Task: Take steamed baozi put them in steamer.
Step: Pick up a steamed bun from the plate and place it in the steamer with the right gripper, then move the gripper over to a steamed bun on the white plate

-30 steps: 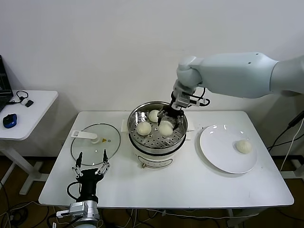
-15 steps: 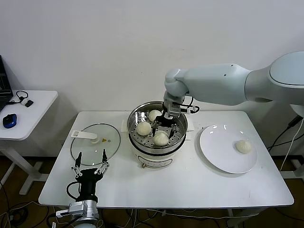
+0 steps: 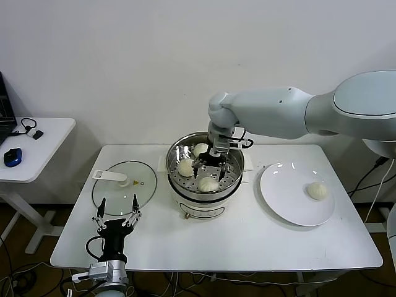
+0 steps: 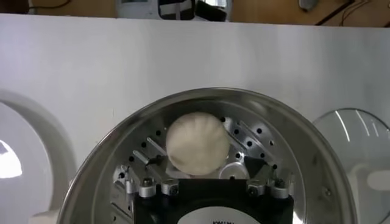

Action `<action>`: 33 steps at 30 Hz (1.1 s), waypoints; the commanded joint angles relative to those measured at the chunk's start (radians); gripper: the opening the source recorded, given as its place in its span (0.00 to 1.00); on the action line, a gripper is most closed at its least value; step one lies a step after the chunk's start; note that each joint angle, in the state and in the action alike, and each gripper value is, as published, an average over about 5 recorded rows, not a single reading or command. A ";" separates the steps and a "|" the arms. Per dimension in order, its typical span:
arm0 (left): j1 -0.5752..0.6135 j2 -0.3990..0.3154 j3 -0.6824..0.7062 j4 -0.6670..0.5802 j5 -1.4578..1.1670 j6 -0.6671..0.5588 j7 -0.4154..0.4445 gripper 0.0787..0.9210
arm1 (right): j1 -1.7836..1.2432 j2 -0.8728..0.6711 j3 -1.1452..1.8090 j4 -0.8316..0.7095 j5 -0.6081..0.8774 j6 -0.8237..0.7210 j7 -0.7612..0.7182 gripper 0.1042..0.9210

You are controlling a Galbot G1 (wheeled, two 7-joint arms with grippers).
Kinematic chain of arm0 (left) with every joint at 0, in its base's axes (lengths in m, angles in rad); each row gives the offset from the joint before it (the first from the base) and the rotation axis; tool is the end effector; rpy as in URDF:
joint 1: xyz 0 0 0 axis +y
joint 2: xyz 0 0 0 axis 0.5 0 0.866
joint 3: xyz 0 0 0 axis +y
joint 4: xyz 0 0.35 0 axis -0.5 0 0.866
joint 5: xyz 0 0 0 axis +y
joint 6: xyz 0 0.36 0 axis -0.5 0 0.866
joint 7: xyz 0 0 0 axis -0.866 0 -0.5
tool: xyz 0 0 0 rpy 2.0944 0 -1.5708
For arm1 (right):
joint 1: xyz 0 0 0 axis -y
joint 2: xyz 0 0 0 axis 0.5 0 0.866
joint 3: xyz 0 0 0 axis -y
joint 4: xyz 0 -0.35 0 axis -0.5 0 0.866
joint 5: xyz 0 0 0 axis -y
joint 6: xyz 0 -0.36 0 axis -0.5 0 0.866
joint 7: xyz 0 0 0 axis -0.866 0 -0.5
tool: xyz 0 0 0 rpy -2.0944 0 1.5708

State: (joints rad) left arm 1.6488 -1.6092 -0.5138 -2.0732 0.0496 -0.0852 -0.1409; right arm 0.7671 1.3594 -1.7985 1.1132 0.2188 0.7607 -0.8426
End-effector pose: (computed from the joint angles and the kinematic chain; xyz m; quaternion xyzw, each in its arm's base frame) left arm 0.1603 -0.0099 -0.3240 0.0748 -0.9972 -0.0065 0.0066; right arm 0.5842 0.1240 -0.0820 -0.7324 0.0844 -0.6753 0.0210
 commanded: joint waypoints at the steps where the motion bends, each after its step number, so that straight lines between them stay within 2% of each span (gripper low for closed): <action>1: 0.000 -0.016 -0.001 -0.007 0.002 0.004 0.001 0.88 | 0.085 -0.007 -0.045 0.005 0.094 0.007 -0.030 0.88; 5: 0.001 -0.017 0.002 -0.012 0.005 0.005 0.002 0.88 | 0.175 -0.044 -0.122 0.024 0.180 -0.055 -0.051 0.88; 11: 0.003 -0.018 0.009 -0.016 0.008 0.006 0.004 0.88 | 0.266 -0.149 -0.231 0.052 0.346 -0.299 -0.127 0.88; 18: 0.006 -0.017 0.010 -0.012 0.008 0.004 0.004 0.88 | 0.247 -0.301 -0.273 0.026 0.390 -0.548 -0.194 0.88; 23: 0.006 -0.016 0.007 -0.009 0.008 0.004 0.004 0.88 | 0.179 -0.410 -0.234 -0.005 0.357 -0.591 -0.221 0.88; 33: 0.007 -0.019 0.008 0.006 0.021 0.000 -0.001 0.88 | 0.001 -0.558 -0.095 -0.104 0.201 -0.550 -0.242 0.88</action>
State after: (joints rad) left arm 1.6555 -1.6092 -0.5072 -2.0729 0.0618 -0.0831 -0.1392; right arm 0.9029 0.9802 -1.9802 1.0825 0.5100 0.2788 -1.0477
